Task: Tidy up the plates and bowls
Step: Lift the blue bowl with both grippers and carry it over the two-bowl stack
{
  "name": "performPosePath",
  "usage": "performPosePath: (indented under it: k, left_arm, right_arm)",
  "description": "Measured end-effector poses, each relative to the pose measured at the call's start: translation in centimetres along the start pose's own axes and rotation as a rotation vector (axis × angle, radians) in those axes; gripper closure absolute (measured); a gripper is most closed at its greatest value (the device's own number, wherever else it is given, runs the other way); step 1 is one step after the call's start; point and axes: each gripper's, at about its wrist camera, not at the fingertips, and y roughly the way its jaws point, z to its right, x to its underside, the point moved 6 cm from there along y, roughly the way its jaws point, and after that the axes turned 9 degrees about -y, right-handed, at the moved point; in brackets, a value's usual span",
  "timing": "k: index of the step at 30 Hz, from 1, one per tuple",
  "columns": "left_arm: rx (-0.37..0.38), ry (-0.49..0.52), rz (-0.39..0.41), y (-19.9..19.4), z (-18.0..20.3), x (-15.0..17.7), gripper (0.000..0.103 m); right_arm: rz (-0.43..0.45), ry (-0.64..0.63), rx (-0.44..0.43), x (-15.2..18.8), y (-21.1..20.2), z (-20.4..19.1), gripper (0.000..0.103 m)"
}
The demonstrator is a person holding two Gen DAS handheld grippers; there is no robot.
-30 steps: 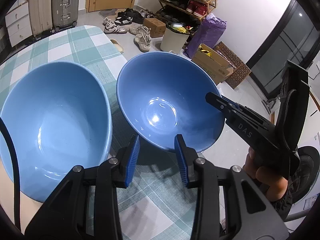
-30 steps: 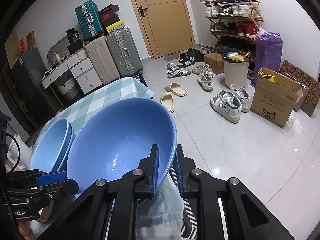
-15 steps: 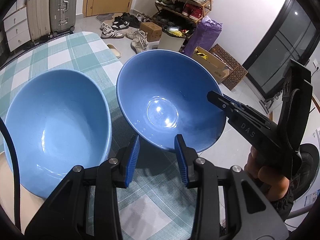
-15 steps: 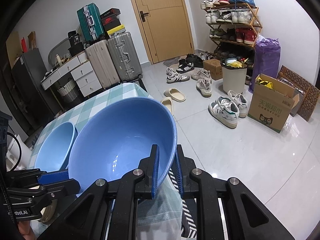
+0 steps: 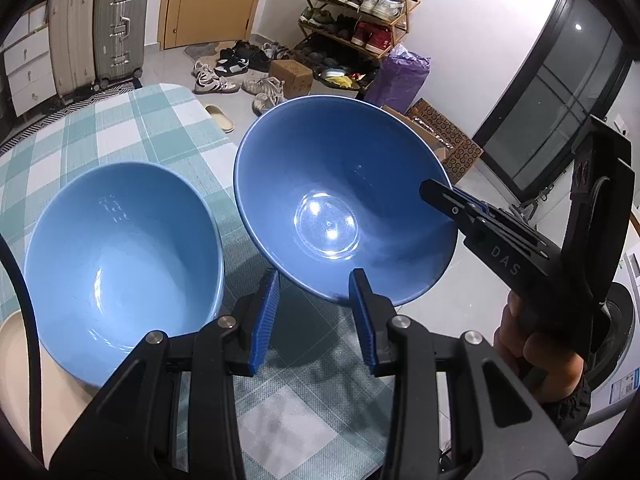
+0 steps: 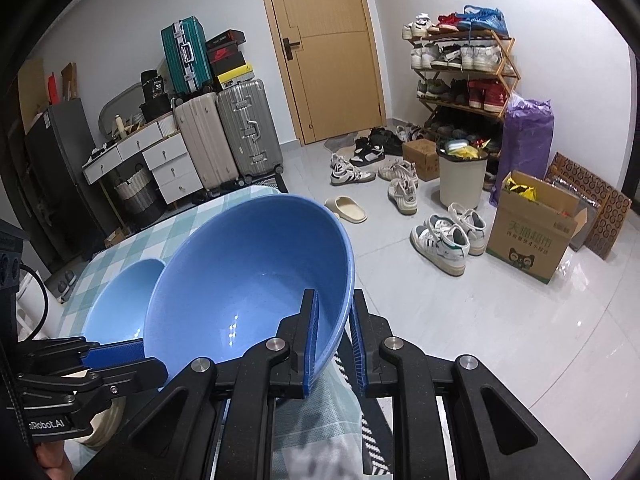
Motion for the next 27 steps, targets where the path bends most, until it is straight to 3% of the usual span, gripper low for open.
performPosePath:
  k: [27]
  left_arm:
    - [0.018,-0.019,0.093,-7.3,-0.8,0.0,0.07]
  right_arm:
    - [0.072,-0.061,-0.015,-3.6,-4.7,-4.9,0.087]
